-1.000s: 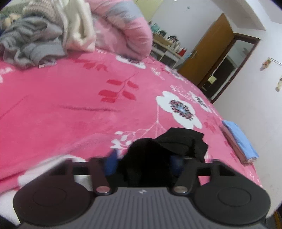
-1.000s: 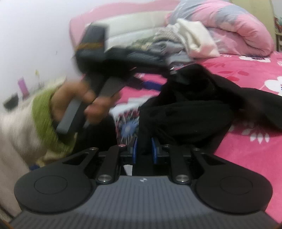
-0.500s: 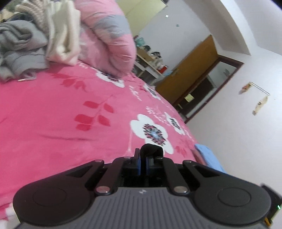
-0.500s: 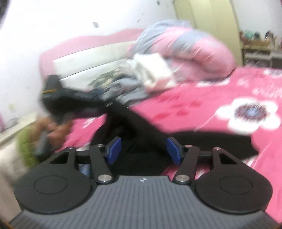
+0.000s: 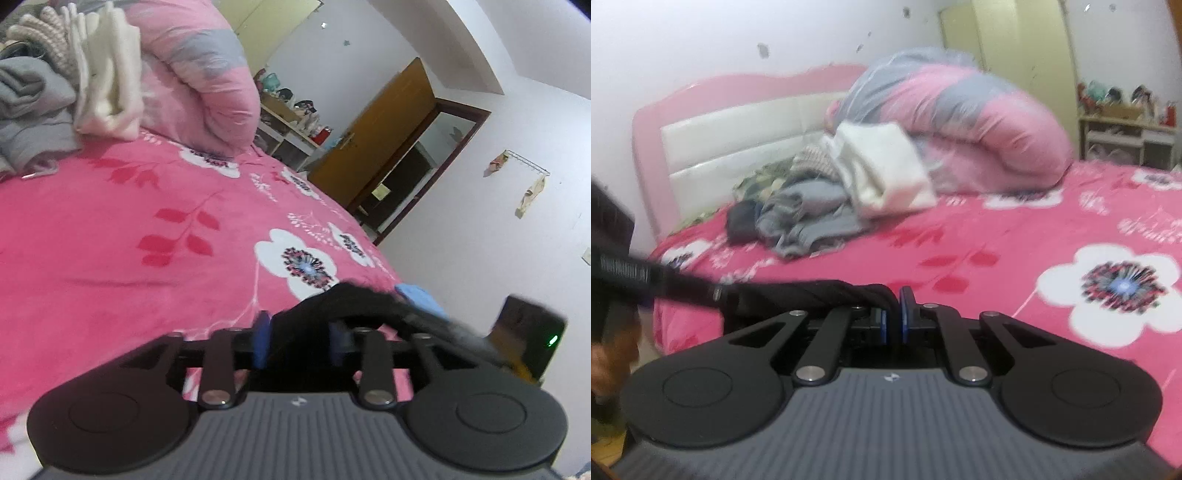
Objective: Fold clothes
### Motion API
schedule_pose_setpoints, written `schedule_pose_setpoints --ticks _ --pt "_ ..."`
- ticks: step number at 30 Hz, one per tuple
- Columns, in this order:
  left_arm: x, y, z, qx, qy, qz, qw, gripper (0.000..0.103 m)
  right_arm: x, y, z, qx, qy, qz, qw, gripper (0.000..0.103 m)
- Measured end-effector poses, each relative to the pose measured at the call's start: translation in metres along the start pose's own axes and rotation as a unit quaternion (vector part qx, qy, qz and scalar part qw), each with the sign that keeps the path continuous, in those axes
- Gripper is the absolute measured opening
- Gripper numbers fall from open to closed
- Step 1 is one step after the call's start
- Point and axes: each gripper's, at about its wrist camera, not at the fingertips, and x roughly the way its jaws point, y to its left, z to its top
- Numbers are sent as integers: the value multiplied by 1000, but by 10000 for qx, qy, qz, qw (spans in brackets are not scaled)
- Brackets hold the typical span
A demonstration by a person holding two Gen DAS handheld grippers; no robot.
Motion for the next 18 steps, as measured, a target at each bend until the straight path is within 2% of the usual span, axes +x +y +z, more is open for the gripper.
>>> schedule_pose_setpoints --ticks 4,11,14,17,18 --pt "-7 -9 -17 155 98 -15 9998 56 -13 6 12 -221 -218 -238 9992 5" --pt "-5 -33 -33 487 239 -47 9985 63 -52 10 54 -465 -1012 -659 9916 5" --pt "-6 -43 -28 537 114 -130 9984 64 -90 10 74 -517 -1507 -953 9826 5" --pt "-4 -53 -22 650 -22 -145 9978 64 -142 14 91 -589 -2196 -1257 9657 5" --pt "-3 -55 -20 651 -46 -189 9977 64 -154 14 94 -642 -2281 -1311 9626 5"
